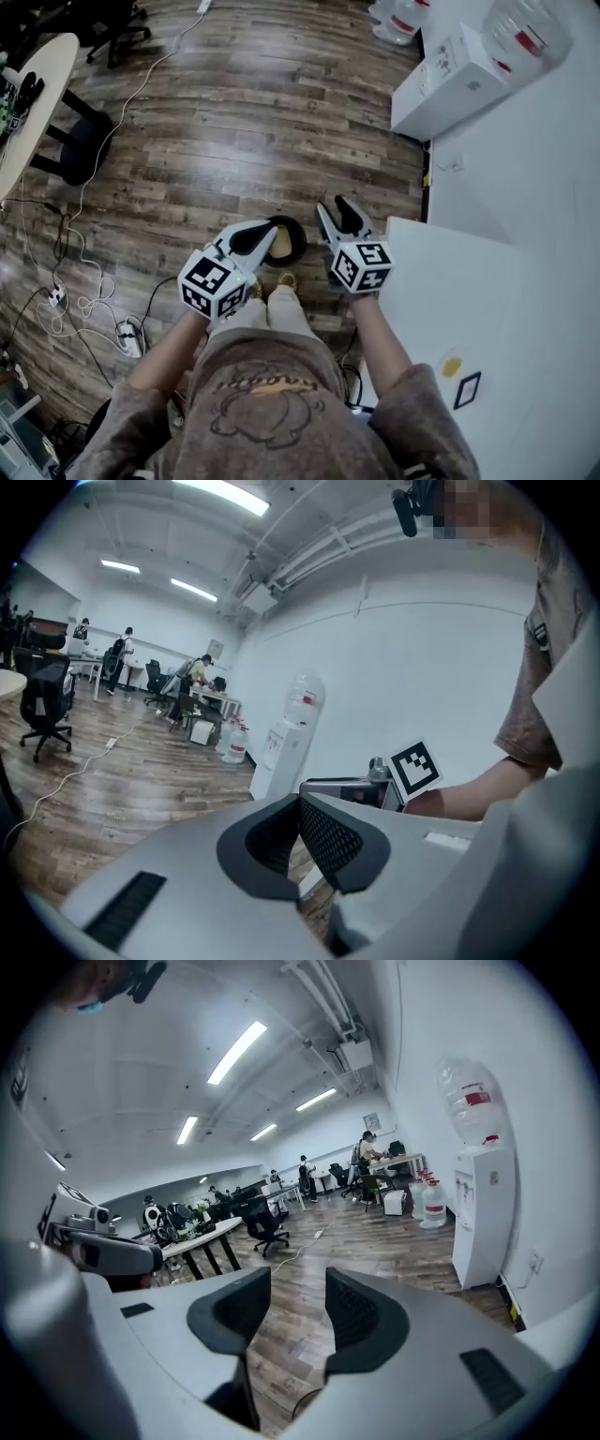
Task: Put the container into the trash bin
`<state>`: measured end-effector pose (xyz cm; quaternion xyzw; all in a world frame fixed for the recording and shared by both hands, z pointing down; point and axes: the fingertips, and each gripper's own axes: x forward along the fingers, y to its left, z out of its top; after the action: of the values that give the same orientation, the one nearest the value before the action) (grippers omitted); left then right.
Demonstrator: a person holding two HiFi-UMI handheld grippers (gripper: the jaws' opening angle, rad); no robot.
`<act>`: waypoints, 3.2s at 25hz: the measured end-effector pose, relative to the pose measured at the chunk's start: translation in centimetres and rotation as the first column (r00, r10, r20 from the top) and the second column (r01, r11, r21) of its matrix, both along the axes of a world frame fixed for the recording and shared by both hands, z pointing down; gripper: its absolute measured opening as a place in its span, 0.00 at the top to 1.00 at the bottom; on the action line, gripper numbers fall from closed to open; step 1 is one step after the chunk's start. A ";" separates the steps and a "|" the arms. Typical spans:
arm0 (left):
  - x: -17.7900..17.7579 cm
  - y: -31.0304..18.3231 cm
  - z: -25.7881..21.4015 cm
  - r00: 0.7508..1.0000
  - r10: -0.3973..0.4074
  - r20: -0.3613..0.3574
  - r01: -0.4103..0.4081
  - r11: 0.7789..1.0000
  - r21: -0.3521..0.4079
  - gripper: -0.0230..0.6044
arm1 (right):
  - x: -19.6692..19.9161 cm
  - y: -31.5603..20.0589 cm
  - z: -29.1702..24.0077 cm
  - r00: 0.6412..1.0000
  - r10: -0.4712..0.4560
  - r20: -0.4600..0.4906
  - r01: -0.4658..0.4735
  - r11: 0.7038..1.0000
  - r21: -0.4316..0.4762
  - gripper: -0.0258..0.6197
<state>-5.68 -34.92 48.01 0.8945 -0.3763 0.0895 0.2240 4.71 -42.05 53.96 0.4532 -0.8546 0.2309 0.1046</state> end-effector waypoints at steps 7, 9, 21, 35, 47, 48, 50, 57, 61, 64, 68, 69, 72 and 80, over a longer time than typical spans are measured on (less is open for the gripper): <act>0.2 2.0 -5.1 1.000 0.020 -0.004 -0.020 0.998 0.060 0.96 | -0.7 3.4 -7.1 0.998 -0.049 0.025 0.047 0.996 0.076 0.69; 0.1 2.5 -6.1 1.000 0.022 -0.009 -0.021 0.997 0.074 0.96 | -0.8 4.3 -8.5 0.998 -0.066 0.023 0.063 0.994 0.090 0.70; -0.5 4.9 -10.3 0.998 0.046 -0.049 -0.039 0.989 0.143 0.96 | -0.9 9.3 -13.8 0.998 -0.056 0.036 0.049 0.986 0.162 0.71; -1.7 5.7 -11.3 0.999 0.019 -0.042 -0.011 0.984 0.175 0.96 | 0.2 13.3 -16.3 0.998 -0.026 0.056 0.012 0.971 0.238 0.74; -2.5 6.7 -10.3 0.998 0.010 -0.065 0.000 0.989 0.145 0.96 | 0.7 14.2 -15.1 0.999 0.007 0.042 -0.016 0.977 0.215 0.92; -2.6 6.8 -10.1 0.998 0.010 -0.065 -0.001 0.990 0.142 0.96 | 0.8 14.2 -14.9 0.999 0.011 0.042 -0.019 0.977 0.212 0.93; -2.7 6.8 -10.0 0.998 0.010 -0.065 -0.001 0.990 0.138 0.96 | 0.9 14.3 -14.7 0.999 0.018 0.044 -0.027 0.978 0.206 0.95; -2.6 6.7 -9.4 0.998 0.018 -0.064 -0.008 0.988 0.154 0.96 | 1.4 14.6 -13.7 0.996 0.048 0.074 -0.062 0.976 0.208 0.96; -2.6 6.6 -9.1 0.998 0.017 -0.060 -0.005 0.982 0.188 0.96 | 1.1 14.8 -12.7 0.996 0.044 0.071 -0.058 0.976 0.210 0.96; -2.5 6.5 -8.8 0.998 0.012 -0.064 0.002 0.980 0.200 0.96 | 1.2 14.9 -12.1 0.996 0.041 0.074 -0.056 0.977 0.205 0.96; -2.5 6.2 -8.1 0.998 0.012 -0.057 0.001 0.978 0.210 0.96 | 1.3 14.6 -11.6 0.998 0.037 0.055 -0.047 0.977 0.210 0.96; -2.5 6.2 -7.8 0.998 0.010 -0.057 0.002 0.978 0.211 0.96 | 1.3 14.6 -11.3 0.998 0.036 0.051 -0.046 0.977 0.210 0.96; -2.8 5.9 -6.9 0.998 -0.006 -0.063 0.019 0.978 0.206 0.96 | 1.2 14.4 -10.5 0.999 0.030 0.038 -0.037 0.977 0.208 0.96; -3.8 5.6 -4.7 0.997 -0.047 -0.063 0.058 0.983 0.176 0.96 | 0.2 14.1 -8.4 1.000 0.013 0.024 -0.017 0.985 0.173 0.96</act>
<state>-9.44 -29.29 43.32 0.9030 -0.3994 0.0232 0.1564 4.87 -27.98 45.51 0.4642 -0.8692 0.1619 0.0532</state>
